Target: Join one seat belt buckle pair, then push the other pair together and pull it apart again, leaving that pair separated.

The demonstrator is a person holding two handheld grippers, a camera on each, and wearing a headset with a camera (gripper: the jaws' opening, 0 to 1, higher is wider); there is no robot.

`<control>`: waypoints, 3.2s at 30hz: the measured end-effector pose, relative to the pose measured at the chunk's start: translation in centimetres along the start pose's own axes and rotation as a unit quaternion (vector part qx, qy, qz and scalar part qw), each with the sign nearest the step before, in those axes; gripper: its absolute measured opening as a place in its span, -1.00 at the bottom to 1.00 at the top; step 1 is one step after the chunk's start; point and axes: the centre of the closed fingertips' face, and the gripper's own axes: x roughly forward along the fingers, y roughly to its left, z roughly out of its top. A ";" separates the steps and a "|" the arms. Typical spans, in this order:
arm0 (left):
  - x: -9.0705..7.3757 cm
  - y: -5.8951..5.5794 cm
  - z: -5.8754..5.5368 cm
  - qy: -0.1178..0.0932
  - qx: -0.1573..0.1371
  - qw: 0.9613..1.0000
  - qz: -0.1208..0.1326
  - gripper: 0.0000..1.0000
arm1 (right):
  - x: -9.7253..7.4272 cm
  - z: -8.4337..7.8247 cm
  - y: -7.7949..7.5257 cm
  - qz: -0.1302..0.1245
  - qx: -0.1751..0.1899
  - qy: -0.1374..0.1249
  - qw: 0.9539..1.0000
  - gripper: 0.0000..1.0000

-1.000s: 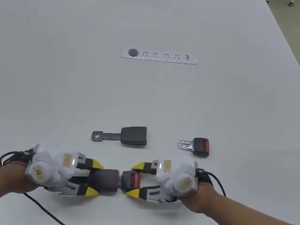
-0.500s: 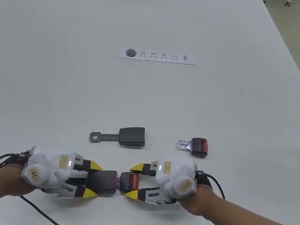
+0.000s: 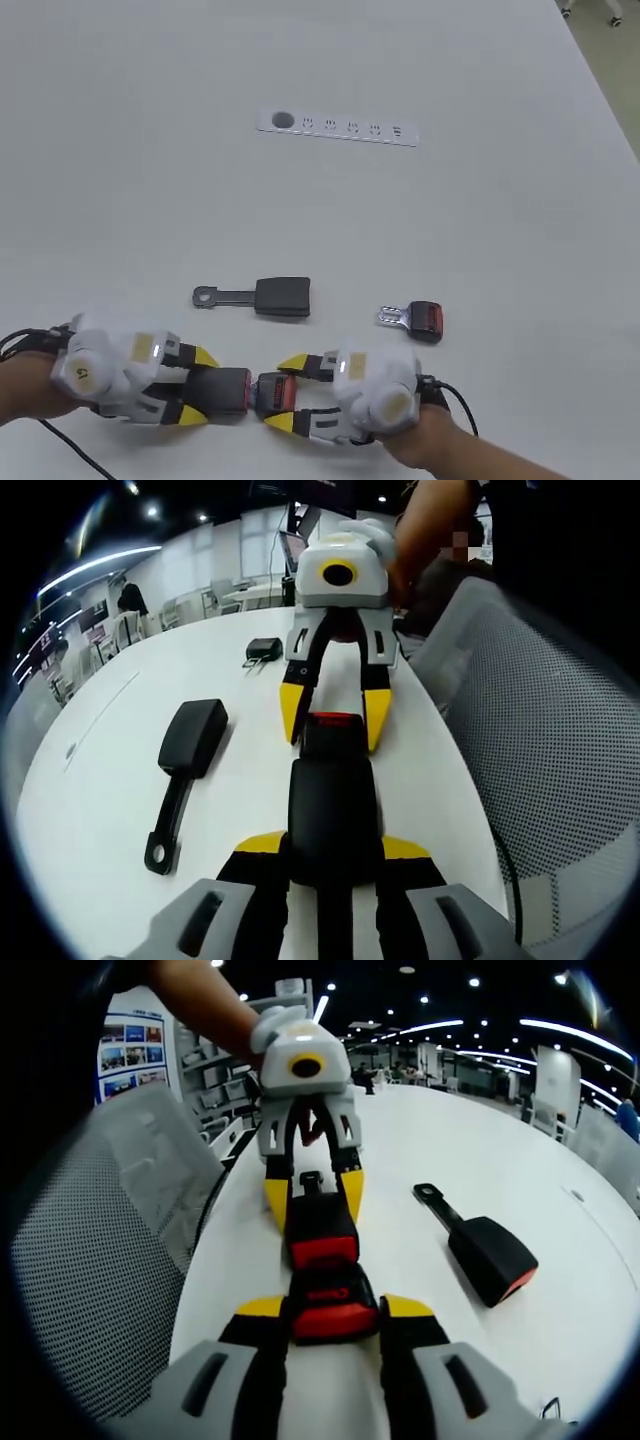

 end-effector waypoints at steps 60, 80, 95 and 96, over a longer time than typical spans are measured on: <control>0.4 11.4 8.5 -0.022 -0.082 0.992 0.091 0.43 | -15.6 -8.1 -12.9 -0.100 0.108 0.042 0.988 0.64; 4.5 12.4 6.2 0.000 -0.054 0.998 0.032 0.09 | -14.0 -10.3 -13.5 -0.043 0.070 0.070 0.994 0.16; 4.3 12.2 5.7 0.033 0.013 0.999 0.001 -0.32 | -14.5 -10.4 -13.6 -0.018 0.019 0.085 0.996 -0.28; 4.4 12.3 5.6 0.035 0.015 0.999 -0.001 -0.32 | -14.5 -10.4 -13.6 -0.018 0.020 0.085 0.996 -0.28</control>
